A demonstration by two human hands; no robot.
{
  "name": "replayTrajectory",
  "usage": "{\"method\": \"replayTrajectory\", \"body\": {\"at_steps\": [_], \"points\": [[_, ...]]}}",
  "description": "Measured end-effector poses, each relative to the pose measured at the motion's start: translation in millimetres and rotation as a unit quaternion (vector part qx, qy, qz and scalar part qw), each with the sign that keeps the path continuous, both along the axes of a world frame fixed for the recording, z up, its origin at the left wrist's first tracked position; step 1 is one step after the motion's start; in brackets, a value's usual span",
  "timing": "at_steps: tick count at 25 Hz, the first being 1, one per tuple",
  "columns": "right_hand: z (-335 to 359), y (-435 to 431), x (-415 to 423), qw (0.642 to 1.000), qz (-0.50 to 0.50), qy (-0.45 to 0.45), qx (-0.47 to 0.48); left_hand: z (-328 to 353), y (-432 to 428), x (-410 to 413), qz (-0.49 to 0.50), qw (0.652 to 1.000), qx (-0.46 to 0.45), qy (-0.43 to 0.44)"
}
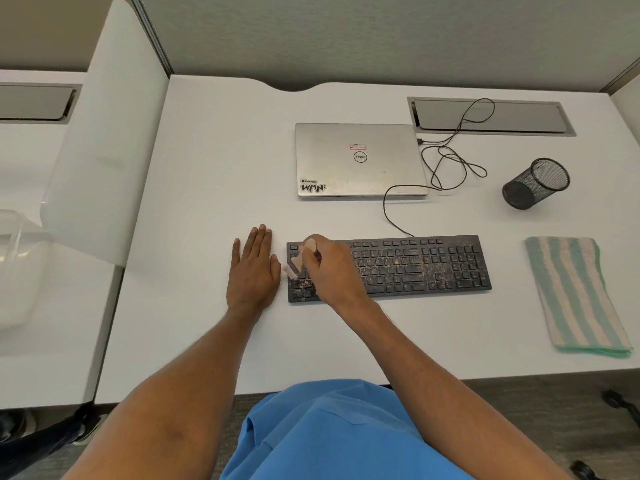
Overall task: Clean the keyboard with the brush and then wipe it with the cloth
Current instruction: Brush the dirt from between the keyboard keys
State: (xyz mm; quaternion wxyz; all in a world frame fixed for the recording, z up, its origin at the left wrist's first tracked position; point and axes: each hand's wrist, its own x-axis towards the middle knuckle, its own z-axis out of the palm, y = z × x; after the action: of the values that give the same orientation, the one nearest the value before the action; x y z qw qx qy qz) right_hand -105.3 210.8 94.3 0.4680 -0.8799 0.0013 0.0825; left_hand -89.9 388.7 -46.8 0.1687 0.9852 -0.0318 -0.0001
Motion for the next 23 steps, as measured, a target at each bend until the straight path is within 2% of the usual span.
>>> {"method": "replayTrajectory", "body": {"at_steps": [9,13,19,23], "points": [[4,-1,-3,0.991,0.088,0.007,-0.099,0,0,-1,0.003,1.000,0.000,0.001],[2,-6,4,0.994,0.090,-0.010,-0.056,1,-1,0,0.007,1.000,-0.004,0.002],[2,10,-2,0.980,0.162,-0.038,-0.108,0,1,-1,0.003,1.000,-0.009,0.003],[-6,3,-2,0.974,0.170,-0.035,-0.144,0,-2,-1,0.006,1.000,-0.013,0.002]]}}
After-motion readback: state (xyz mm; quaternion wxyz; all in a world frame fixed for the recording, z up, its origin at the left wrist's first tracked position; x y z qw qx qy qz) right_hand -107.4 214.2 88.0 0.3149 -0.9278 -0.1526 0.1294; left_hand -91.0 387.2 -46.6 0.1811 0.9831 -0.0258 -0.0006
